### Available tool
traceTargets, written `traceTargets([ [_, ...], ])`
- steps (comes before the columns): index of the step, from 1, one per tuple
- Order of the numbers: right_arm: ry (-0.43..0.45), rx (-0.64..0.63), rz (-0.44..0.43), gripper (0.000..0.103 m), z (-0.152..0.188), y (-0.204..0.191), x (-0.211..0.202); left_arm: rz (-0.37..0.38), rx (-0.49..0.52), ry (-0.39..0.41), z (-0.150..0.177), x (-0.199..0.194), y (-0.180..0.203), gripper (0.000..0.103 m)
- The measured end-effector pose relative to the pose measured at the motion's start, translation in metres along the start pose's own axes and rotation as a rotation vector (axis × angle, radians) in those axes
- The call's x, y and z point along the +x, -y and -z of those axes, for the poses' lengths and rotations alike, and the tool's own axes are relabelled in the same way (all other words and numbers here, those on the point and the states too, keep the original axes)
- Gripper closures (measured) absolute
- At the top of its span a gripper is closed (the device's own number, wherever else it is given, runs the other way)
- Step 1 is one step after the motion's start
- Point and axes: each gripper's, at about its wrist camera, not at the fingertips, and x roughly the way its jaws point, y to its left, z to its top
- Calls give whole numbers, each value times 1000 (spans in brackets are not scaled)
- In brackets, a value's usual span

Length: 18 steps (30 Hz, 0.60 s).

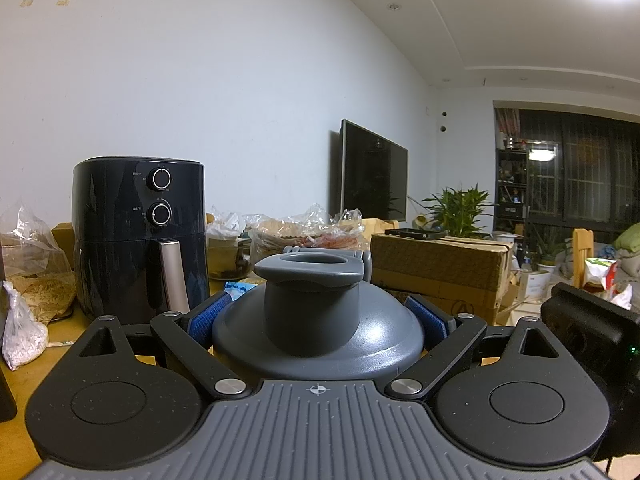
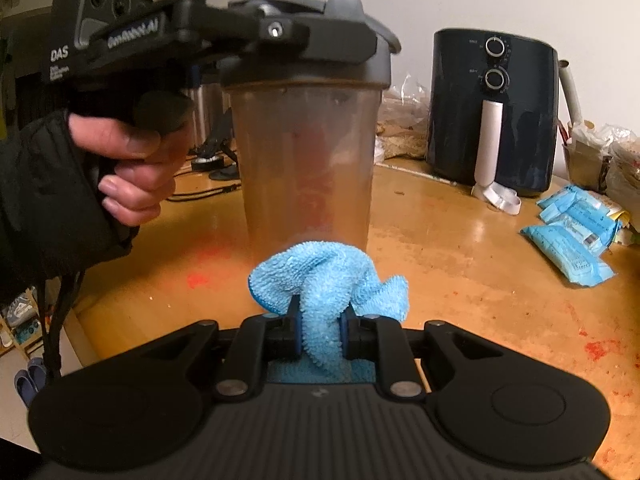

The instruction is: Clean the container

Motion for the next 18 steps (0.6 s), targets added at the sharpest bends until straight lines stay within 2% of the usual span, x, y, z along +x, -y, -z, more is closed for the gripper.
traceTargets([
  [18, 190, 3, 32, 91, -23, -8, -33, 1, -1, -1, 0, -1, 1, 8],
])
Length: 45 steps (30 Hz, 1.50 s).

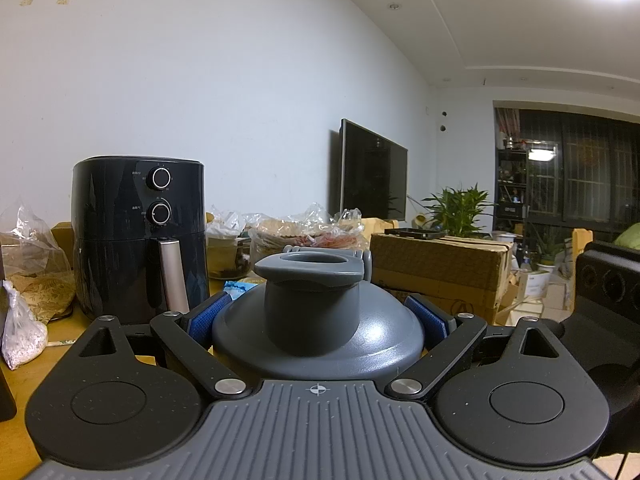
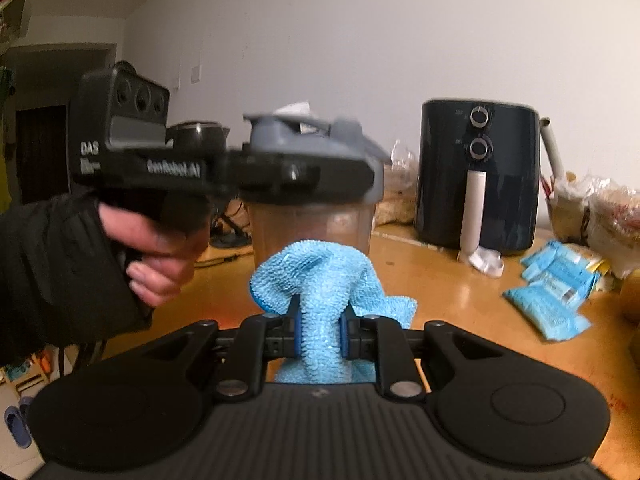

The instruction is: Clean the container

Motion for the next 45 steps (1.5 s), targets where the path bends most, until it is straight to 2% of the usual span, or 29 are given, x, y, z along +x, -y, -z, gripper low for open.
traceTargets([
  [9, 120, 21, -5, 91, -7, 1, -15, 0, -1, -1, 1, 1, -2, 8],
  [26, 131, 21, -3, 90, -6, 0, -22, -2, 1, -1, 3, -2, 1, 8],
  [45, 137, 9, 39, 90, 5, -1, -65, -8, 2, -7, 2, -1, 0, 8],
])
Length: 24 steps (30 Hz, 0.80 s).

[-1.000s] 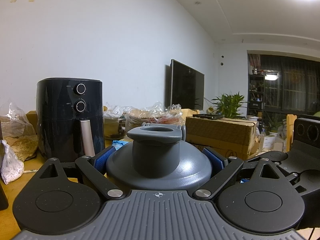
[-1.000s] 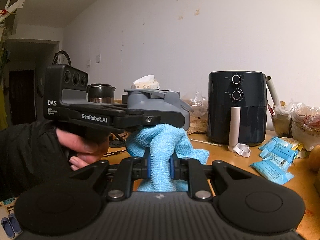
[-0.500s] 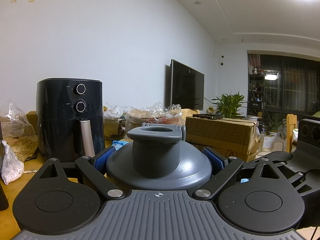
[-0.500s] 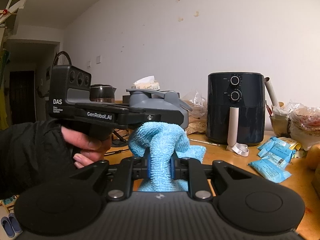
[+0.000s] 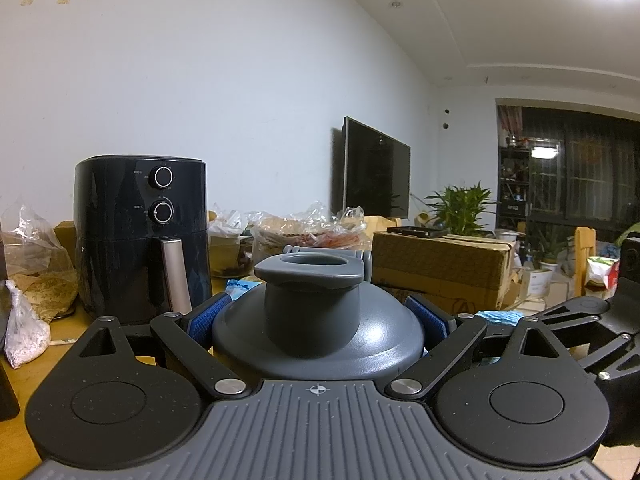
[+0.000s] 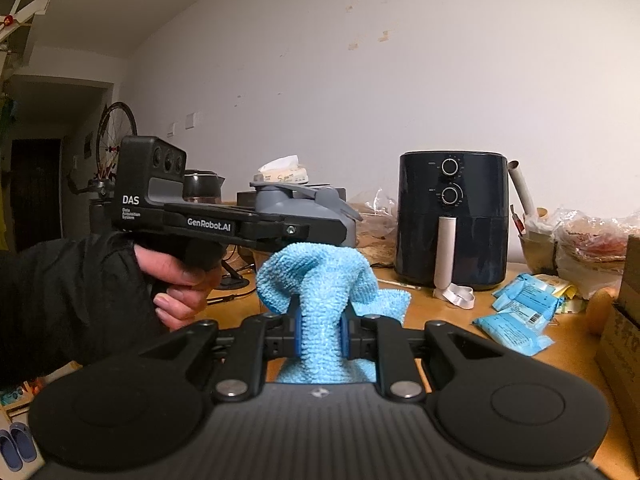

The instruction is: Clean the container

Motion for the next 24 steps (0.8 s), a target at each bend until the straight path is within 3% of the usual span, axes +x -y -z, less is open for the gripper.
traceTargets([
  [18, -38, -23, 9, 88, 9, -7, -12, -46, 40, 18, 3, -1, 13, 5],
  [20, -41, -24, 12, 88, 9, -7, -13, -55, 39, 15, 1, -2, 12, 0],
  [24, -42, -23, 11, 88, 9, -8, -13, -63, 24, 6, 2, -3, 13, 0],
])
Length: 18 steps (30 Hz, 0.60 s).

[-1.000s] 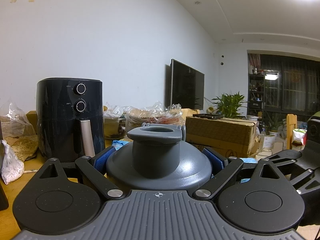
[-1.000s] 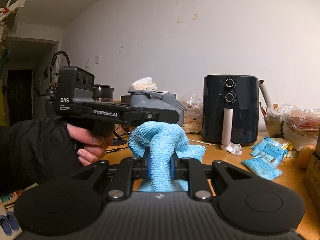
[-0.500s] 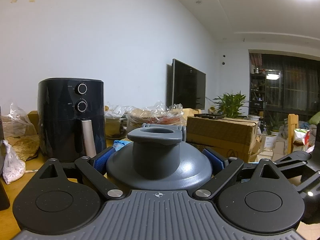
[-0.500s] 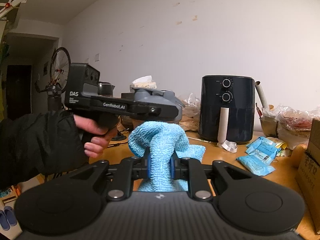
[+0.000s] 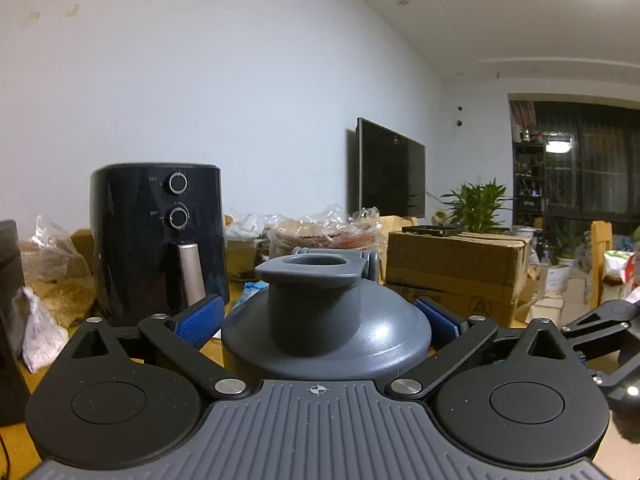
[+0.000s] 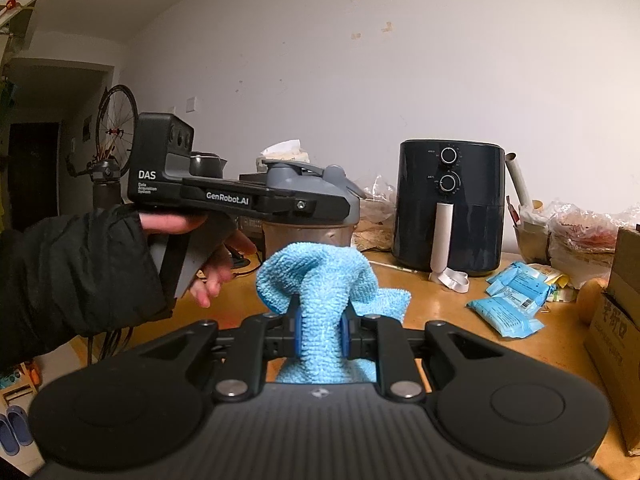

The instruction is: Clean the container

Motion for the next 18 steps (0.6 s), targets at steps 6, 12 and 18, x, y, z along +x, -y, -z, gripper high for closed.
traceTargets([
  [6, -1, -2, -2, 88, -1, -1, 1, -22, -26, -5, -1, -1, -1, 0],
  [12, -6, 12, 1, 86, 2, 2, 2, -69, -77, -7, -1, -6, 8, 0],
  [18, -8, 24, 3, 86, 4, 7, 4, -155, -109, -1, -8, -6, 11, 0],
])
